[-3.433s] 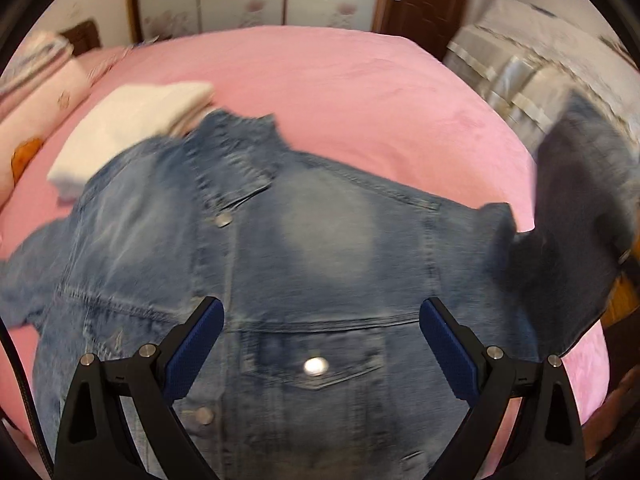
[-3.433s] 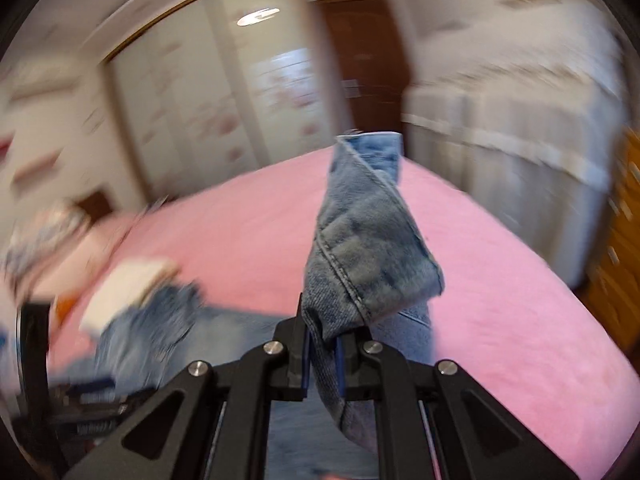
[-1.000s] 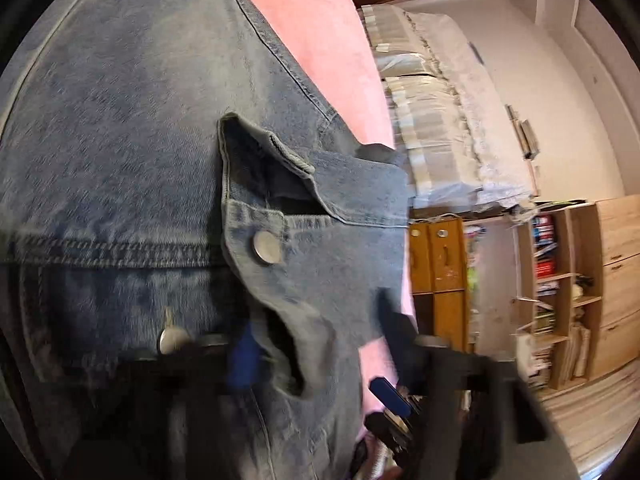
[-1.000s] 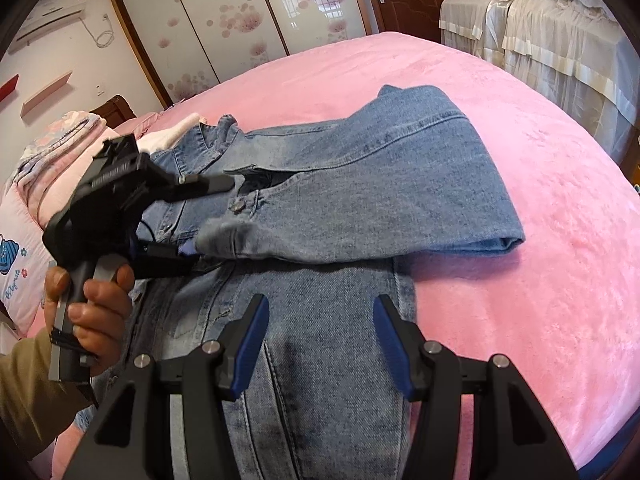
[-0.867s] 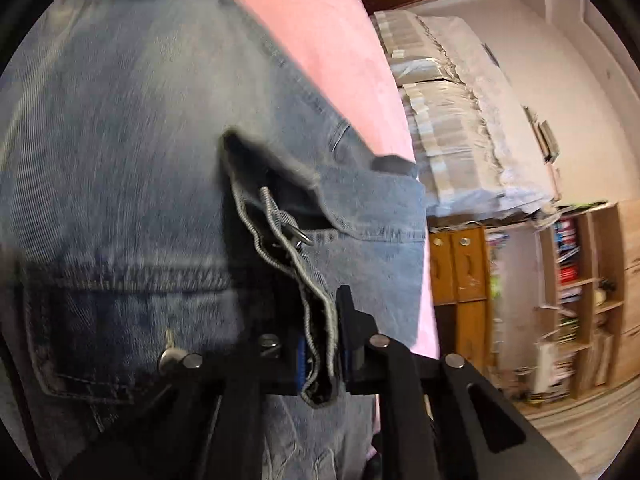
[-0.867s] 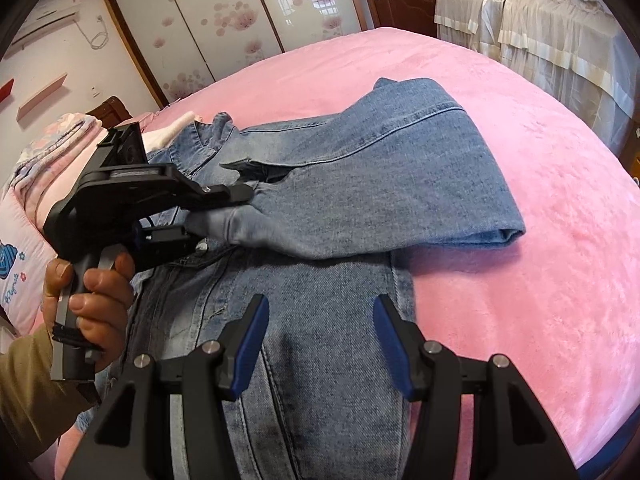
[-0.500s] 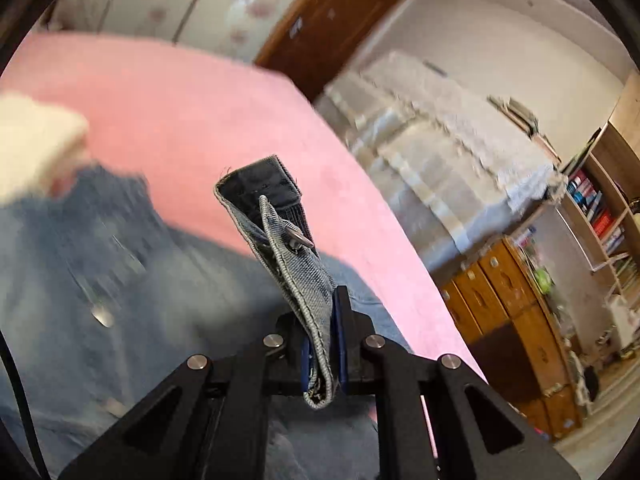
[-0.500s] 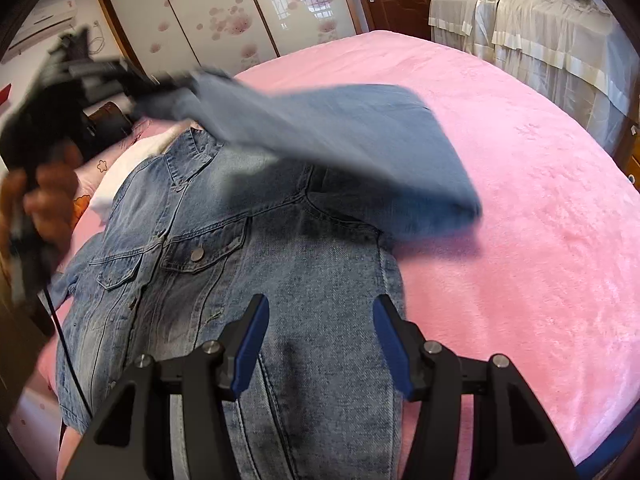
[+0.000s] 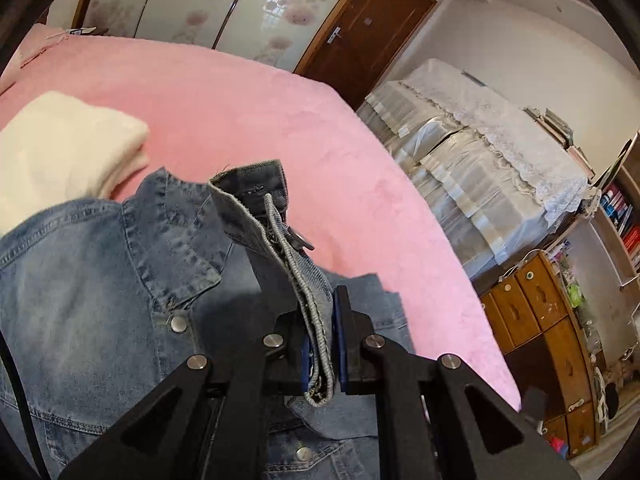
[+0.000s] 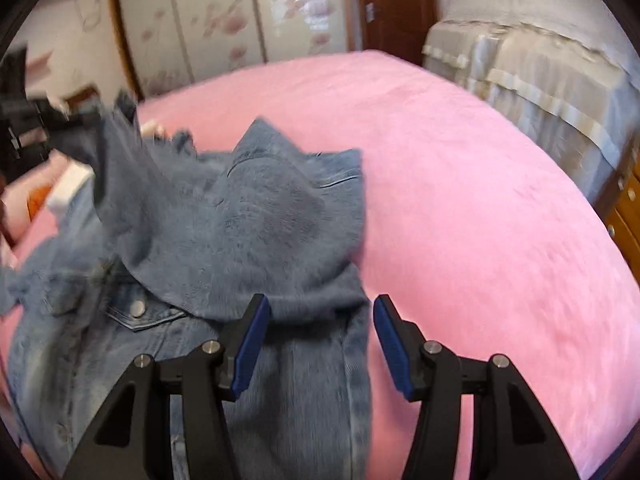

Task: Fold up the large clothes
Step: 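Grasp the other sleeve cuff with the left tool and lay it across the front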

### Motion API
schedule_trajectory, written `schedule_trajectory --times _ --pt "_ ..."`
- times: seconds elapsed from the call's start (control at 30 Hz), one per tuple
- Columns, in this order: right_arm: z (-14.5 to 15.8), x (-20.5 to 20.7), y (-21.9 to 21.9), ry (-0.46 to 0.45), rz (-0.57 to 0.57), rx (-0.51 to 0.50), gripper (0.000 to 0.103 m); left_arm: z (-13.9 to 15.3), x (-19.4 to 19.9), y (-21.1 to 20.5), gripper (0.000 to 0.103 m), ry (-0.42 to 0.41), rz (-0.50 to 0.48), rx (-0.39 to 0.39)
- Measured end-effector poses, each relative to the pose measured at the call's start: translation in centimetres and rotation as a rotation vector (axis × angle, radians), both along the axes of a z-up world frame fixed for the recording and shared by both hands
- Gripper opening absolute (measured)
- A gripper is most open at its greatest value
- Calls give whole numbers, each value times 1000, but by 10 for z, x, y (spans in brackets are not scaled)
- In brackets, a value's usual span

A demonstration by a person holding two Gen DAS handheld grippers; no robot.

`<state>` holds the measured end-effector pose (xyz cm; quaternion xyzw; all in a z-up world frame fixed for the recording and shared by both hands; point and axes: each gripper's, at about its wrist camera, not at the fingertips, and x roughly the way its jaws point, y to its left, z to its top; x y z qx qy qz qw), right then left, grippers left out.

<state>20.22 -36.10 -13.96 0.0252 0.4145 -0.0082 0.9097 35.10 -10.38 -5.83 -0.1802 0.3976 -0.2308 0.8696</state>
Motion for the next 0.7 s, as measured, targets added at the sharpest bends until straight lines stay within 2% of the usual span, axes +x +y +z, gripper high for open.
schedule_trajectory --times 0.07,0.2,0.27,0.37,0.43,0.5,0.6,0.7 --pt "1 5 5 4 21 -32 54 11 -1 5 7 -25 11 -12" --pt "8 -6 3 -30 49 -17 54 21 -5 27 7 -61 57 -38" --pt "8 -12 0 -39 55 -14 54 8 -4 42 8 -31 84 -35" --pt "3 -18 -6 -26 75 -26 54 -25 -3 61 8 61 126 -14" --pt "-1 -20 -6 -10 97 -58 54 -43 -4 72 8 107 147 -24" --pt "-5 -21 -2 -1 117 -104 54 -49 -6 79 8 120 161 -45" --pt "-11 -21 7 10 143 -170 54 -42 -6 81 8 109 159 -75" --pt "-17 -13 18 14 162 -218 54 -20 -4 72 8 74 132 -84"
